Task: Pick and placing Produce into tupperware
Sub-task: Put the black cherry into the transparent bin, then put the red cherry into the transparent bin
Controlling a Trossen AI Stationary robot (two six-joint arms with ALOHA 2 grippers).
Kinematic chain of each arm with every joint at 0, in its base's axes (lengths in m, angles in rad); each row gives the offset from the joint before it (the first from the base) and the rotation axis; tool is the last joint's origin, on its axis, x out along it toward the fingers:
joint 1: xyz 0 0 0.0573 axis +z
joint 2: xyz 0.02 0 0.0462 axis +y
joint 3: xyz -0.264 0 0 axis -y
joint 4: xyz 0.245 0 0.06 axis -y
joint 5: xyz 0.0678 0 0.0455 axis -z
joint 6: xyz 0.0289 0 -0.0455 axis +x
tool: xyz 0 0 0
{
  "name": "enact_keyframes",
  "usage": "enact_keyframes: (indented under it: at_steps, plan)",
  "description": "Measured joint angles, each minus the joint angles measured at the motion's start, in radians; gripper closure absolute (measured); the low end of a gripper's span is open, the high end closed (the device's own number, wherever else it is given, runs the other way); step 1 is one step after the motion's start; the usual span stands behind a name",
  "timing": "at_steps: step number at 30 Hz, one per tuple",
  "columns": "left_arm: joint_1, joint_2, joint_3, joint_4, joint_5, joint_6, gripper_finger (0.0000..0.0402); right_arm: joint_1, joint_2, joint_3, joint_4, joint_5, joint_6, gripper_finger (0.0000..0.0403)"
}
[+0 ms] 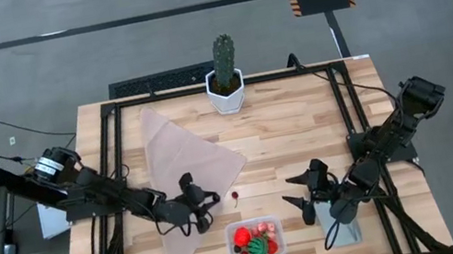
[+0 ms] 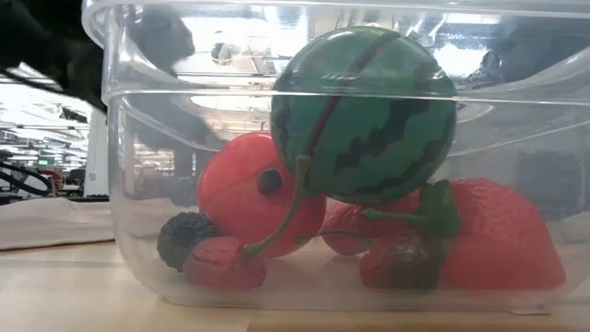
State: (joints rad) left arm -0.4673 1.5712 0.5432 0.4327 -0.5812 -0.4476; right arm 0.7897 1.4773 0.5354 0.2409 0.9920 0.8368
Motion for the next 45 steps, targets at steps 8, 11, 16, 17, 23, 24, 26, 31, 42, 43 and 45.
enact_keyframes:
  at_steps: [8, 11, 16, 17, 23, 24, 26, 31, 42, 43, 45]
  plan:
    - [-0.054, 0.000, 0.106, 0.001, 0.034, 0.031, 0.0289, 0.000, 0.000, 0.000, 0.000, 0.000, 0.000, 0.0101]
    - [-0.078, 0.000, 0.134, 0.000, 0.057, 0.037, 0.0288, 0.000, 0.000, 0.000, 0.000, 0.000, 0.001, 0.0101]
    - [-0.125, 0.000, 0.158, 0.015, 0.098, 0.006, 0.0302, 0.000, 0.000, 0.000, 0.000, 0.000, 0.001, 0.0101]
    - [-0.137, 0.000, 0.159, 0.035, 0.101, 0.009, 0.0303, 0.000, 0.000, 0.000, 0.000, 0.000, 0.001, 0.0101]
    - [-0.171, 0.034, 0.161, 0.177, 0.232, 0.085, 0.0296, 0.000, 0.000, 0.000, -0.001, 0.000, 0.001, 0.0101]
    - [-0.174, 0.049, 0.160, 0.193, 0.235, 0.085, 0.0295, 0.000, 0.000, 0.000, 0.000, 0.000, 0.001, 0.0101]
    - [-0.168, 0.089, 0.160, 0.213, 0.254, 0.063, 0.0294, 0.000, 0.000, 0.000, -0.001, 0.000, 0.001, 0.0101]
    - [-0.144, 0.148, 0.170, 0.260, 0.279, 0.026, 0.0292, 0.000, 0.000, 0.000, 0.000, 0.000, 0.002, 0.0101]
    - [-0.139, 0.149, 0.171, 0.304, 0.198, 0.063, 0.0237, 0.000, 0.000, 0.000, 0.000, 0.000, 0.002, 0.0101]
    - [-0.139, 0.149, 0.171, 0.314, 0.196, 0.068, 0.0229, 0.000, 0.000, 0.000, 0.000, 0.000, 0.002, 0.0101]
    - [-0.139, 0.149, 0.171, 0.334, 0.191, 0.072, 0.0216, 0.000, 0.000, 0.000, 0.000, 0.000, 0.003, 0.0101]
